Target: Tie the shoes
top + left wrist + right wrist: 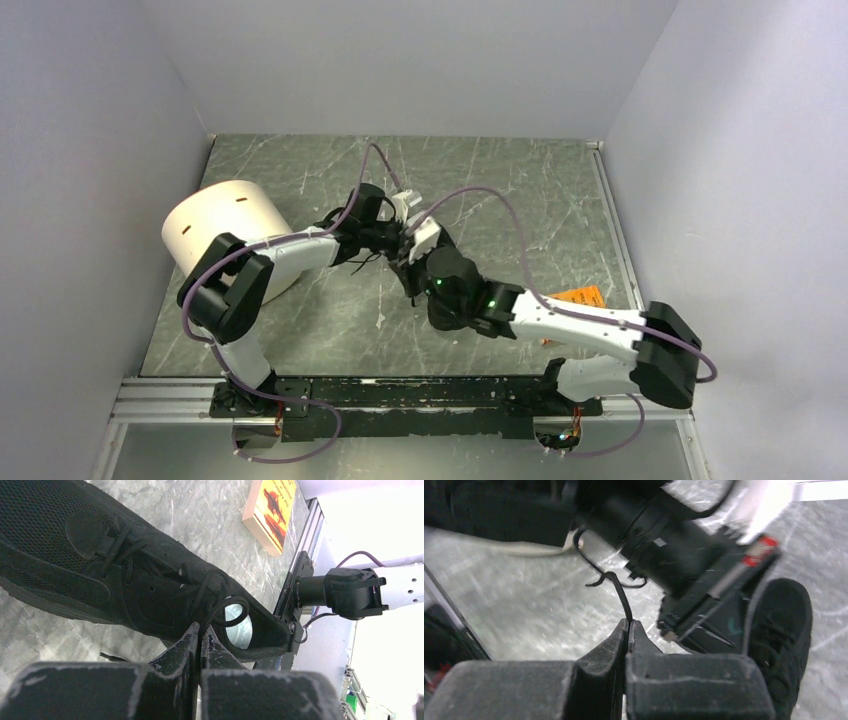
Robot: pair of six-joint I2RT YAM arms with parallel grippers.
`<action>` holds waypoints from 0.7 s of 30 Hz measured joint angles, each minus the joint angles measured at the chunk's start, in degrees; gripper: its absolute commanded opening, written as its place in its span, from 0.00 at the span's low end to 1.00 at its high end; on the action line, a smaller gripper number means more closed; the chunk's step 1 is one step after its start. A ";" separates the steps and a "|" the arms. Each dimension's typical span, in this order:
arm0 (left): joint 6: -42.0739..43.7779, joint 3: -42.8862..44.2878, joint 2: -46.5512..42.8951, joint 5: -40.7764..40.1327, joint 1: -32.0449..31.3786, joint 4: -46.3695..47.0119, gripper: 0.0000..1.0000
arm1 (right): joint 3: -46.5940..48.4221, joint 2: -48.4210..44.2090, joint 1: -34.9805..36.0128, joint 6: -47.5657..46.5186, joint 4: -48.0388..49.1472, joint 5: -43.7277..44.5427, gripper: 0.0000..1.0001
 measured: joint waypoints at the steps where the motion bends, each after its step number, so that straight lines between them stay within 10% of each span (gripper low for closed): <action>1: -0.26 -0.35 -0.02 0.02 0.00 0.37 0.05 | 1.20 -1.81 -0.35 4.07 -3.67 1.49 0.00; 13: -2.60 -0.81 -0.13 0.20 0.00 4.55 0.05 | 13.35 -16.39 -16.81 48.30 -51.98 2.73 0.00; 21: -3.50 -1.33 -0.13 0.17 0.00 5.73 0.05 | 21.84 4.26 -25.14 61.61 -74.86 5.73 0.00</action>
